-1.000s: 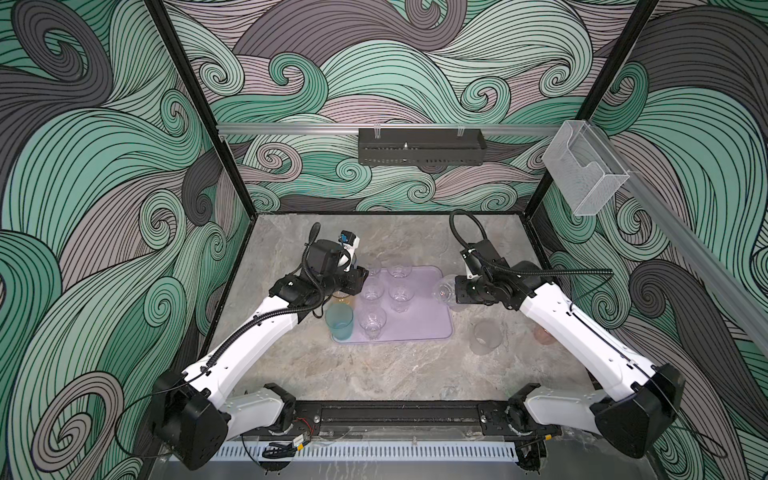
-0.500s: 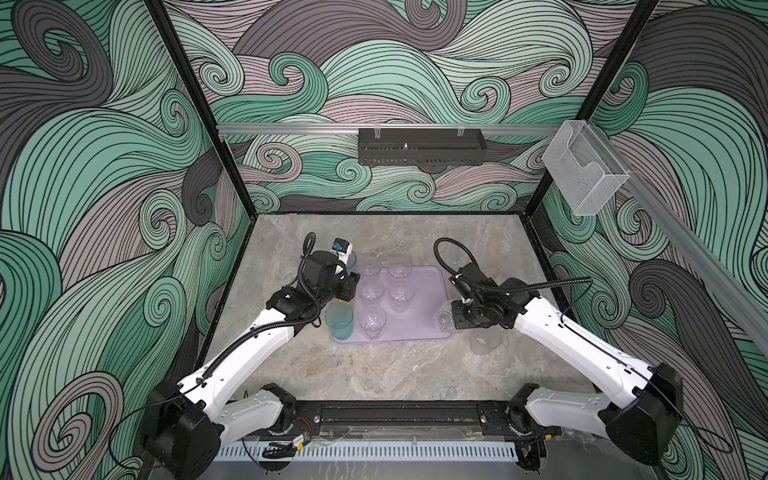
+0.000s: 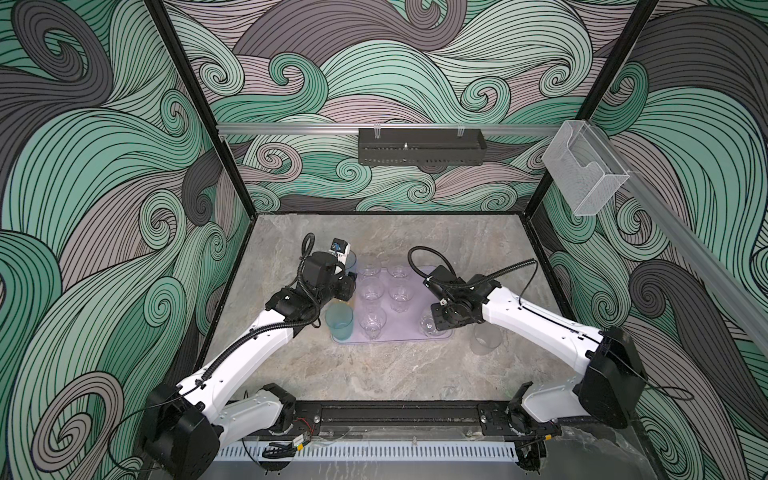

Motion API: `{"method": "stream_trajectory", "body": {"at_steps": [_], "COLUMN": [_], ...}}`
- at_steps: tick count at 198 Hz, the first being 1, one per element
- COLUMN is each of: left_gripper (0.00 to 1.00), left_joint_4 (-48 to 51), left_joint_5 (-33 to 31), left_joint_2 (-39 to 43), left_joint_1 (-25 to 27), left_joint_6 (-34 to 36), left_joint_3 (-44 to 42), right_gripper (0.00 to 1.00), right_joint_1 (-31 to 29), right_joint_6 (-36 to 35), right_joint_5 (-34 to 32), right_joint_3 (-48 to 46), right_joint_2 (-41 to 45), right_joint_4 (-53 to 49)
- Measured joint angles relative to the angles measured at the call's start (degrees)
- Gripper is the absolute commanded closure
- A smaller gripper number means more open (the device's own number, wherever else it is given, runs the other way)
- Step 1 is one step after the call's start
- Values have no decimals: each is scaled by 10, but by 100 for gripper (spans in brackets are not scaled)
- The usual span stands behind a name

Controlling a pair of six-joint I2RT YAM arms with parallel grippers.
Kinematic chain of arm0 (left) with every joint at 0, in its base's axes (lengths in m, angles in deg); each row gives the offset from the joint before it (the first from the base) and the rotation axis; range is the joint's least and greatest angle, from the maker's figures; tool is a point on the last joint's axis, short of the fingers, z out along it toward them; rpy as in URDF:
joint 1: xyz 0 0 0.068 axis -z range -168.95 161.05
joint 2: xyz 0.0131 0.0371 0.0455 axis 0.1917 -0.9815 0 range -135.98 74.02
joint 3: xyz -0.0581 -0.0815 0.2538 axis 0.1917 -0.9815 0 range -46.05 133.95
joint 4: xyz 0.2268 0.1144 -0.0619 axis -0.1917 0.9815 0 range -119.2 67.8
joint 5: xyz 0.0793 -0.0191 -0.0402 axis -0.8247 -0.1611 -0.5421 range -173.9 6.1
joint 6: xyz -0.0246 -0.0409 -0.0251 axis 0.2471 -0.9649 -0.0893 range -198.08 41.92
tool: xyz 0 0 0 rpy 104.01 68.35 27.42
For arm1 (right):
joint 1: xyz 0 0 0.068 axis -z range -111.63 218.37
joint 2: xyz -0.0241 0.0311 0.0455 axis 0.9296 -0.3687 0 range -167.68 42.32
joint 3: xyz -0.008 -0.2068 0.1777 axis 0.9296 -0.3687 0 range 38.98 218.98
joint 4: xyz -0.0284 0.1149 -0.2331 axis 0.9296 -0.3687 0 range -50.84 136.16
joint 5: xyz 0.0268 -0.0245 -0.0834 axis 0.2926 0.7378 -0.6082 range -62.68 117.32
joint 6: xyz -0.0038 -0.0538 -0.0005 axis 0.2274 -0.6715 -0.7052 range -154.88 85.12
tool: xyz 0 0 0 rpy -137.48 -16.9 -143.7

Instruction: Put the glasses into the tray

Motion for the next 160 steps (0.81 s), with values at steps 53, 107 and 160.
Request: {"method": "stream_trajectory", "body": {"at_steps": [53,107,160], "left_gripper": [43,43,43], "left_joint_4": [0,0,0], "left_joint_5": [-3,-4,-4], "left_joint_2": [0,0,0], "left_joint_1": [0,0,0], "left_joint_6": [4,8,9], "left_joint_3": [-1,-1,-1], "right_gripper": [93,91,85], "right_joint_1": [-35,-49,-58], "right_joint_6": [10,24,32], "right_joint_5": [16,40,42], "right_joint_3": [43,57,70], "right_joint_2": [-94,-144,-150], "right_joint_4": [47,70,66]}}
